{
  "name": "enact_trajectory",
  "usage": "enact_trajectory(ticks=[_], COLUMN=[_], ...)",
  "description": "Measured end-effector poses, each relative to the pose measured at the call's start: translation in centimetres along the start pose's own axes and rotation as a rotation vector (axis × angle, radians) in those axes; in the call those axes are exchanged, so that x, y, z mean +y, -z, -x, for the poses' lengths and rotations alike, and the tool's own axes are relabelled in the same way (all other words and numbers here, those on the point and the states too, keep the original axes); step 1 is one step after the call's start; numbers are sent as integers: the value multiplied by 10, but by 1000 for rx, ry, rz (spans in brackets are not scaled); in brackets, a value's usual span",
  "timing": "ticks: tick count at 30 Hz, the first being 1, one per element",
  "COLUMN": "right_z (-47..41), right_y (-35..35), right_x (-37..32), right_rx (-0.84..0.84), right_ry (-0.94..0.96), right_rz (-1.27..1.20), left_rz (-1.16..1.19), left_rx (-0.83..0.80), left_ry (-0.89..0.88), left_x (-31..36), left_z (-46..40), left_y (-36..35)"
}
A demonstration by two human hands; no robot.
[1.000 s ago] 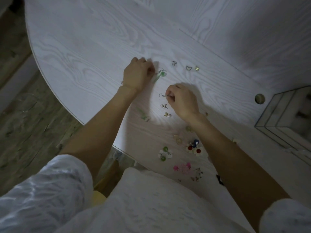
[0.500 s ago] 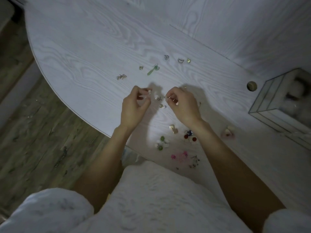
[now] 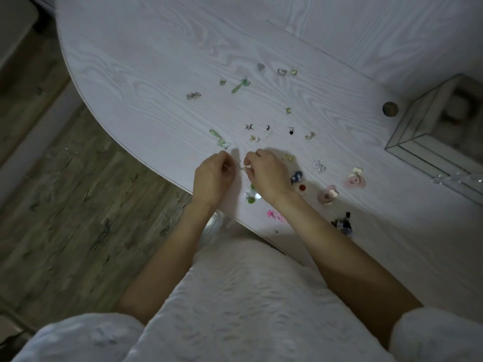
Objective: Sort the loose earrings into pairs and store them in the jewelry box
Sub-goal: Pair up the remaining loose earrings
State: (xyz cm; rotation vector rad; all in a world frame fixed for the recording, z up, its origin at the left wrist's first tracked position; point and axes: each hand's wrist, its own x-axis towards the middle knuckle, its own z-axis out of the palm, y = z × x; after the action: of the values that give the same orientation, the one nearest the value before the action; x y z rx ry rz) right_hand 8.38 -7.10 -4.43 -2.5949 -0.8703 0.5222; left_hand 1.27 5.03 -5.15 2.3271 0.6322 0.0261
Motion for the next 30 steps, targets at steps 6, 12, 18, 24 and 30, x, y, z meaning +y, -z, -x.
enact_trajectory(ticks=[6, 12, 18, 24, 30], right_z=[9, 11, 3, 4, 2], right_y=[1, 4, 3, 0, 1], right_x=[0, 10, 1, 3, 8], right_rx=[3, -29, -43, -32, -31], right_ry=[-18, 25, -21, -86, -100], right_rz=[-57, 18, -45, -105, -107], left_rz=[-47, -60, 21, 125, 114], left_rx=[-93, -87, -72, -102, -115], left_ry=[2, 5, -37, 16, 34], left_x=[0, -2, 1, 0, -1], left_z=[-2, 6, 8, 6, 6], left_y=[-3, 1, -3, -4, 1])
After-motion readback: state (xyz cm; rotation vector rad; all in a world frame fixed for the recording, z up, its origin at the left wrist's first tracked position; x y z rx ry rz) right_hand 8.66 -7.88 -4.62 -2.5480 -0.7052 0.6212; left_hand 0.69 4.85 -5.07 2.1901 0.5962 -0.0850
